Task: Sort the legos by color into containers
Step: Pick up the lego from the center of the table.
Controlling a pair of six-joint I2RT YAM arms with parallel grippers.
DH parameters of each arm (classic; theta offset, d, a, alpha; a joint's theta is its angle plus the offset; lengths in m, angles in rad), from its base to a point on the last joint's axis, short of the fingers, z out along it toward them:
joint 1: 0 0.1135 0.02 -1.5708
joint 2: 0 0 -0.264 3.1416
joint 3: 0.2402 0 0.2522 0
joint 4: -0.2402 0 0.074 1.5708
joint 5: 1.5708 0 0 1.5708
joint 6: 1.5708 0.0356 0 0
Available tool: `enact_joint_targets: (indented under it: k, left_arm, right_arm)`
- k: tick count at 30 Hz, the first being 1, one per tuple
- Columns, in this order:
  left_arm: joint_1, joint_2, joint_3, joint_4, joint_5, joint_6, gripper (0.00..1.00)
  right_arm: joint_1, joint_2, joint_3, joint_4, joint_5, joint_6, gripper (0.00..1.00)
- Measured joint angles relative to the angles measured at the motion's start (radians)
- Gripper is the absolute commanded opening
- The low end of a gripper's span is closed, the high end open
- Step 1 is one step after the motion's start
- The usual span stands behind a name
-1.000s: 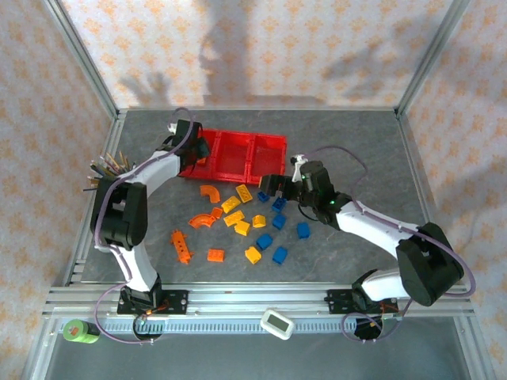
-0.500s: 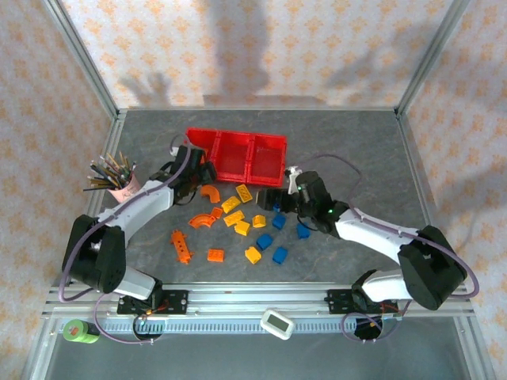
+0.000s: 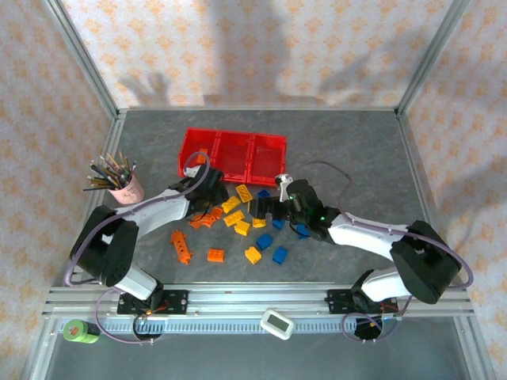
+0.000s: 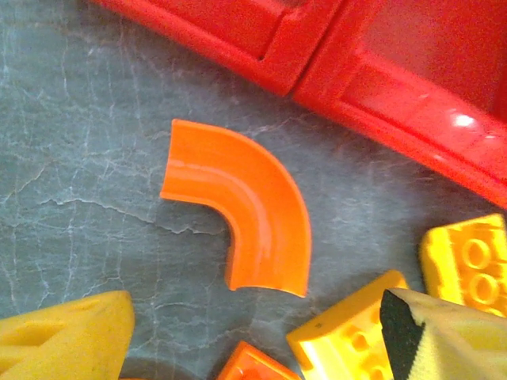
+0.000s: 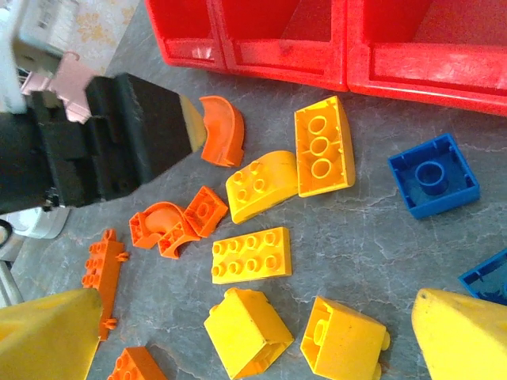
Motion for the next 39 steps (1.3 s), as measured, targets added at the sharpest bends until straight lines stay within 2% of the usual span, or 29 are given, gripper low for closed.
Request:
enact_joint_targets:
  k: [16, 24, 29, 33, 39]
  left_arm:
    - [0.000, 0.173, 0.043, 0.063, -0.035, -0.015, 0.63]
    - [0.000, 0.187, 0.047, 0.057, -0.067, -0.014, 0.50]
    - [0.000, 0.187, 0.047, 0.047, -0.081, -0.010, 0.37]
    - [0.000, 0.184, 0.045, 0.047, -0.081, -0.006, 0.32]
    - [0.000, 0.140, 0.011, 0.067, -0.063, -0.005, 0.30]
  right_arm:
    - [0.000, -0.013, -0.018, -0.001, 0.041, -0.001, 0.99]
    - [0.000, -0.013, -0.018, -0.001, 0.043, -0.001, 1.00]
    - [0.000, -0.013, -0.018, -0.001, 0.045, -0.002, 1.00]
    - [0.000, -0.013, -0.018, -0.002, 0.045, -0.005, 1.00]
    - [0.000, -0.013, -0.013, -0.025, 0.045, -0.016, 1.00]
